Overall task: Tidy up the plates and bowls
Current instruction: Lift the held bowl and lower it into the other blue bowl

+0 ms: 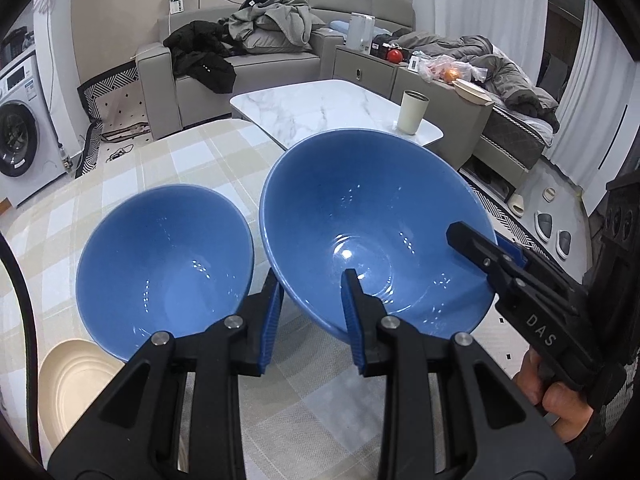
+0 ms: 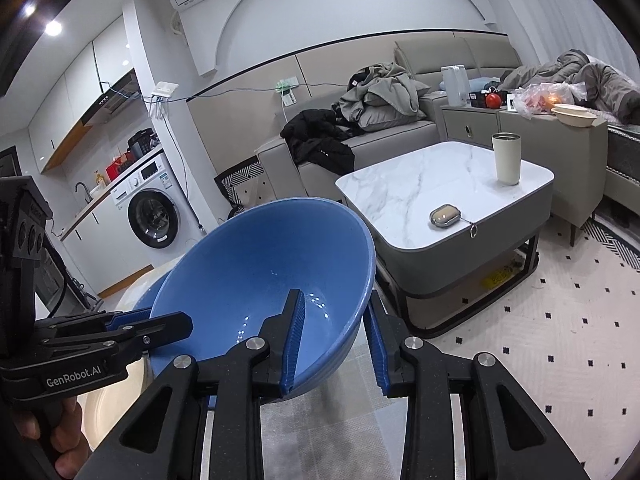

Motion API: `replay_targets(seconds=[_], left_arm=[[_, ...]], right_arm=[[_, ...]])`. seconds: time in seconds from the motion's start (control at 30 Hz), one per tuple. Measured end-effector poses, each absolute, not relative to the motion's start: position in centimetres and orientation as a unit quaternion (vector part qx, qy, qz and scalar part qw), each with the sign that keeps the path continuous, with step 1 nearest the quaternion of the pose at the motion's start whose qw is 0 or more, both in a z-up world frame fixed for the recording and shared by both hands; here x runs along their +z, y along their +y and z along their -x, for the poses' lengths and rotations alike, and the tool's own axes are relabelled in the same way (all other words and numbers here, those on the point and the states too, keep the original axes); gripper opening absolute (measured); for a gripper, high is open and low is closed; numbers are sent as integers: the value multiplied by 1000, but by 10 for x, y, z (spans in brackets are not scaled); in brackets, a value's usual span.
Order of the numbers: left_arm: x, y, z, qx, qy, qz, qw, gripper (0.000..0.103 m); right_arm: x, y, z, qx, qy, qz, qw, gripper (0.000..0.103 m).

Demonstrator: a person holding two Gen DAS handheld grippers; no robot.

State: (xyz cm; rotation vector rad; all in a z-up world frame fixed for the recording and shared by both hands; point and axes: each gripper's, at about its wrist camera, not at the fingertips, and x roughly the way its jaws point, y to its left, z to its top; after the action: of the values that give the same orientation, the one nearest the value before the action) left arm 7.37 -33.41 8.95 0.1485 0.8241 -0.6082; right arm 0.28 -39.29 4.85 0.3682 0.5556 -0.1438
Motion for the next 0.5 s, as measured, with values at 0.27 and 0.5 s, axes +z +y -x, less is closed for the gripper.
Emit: replay_targets(seconds=[0.27, 0.5], left_arm=[[111, -323, -66, -296, 383, -69, 872, 26], [122, -307, -66, -293, 377, -55, 877, 26]], right_arm=[[66, -387, 5, -70, 254, -168, 950, 32], [76, -374, 8, -54, 246, -159, 955, 32]])
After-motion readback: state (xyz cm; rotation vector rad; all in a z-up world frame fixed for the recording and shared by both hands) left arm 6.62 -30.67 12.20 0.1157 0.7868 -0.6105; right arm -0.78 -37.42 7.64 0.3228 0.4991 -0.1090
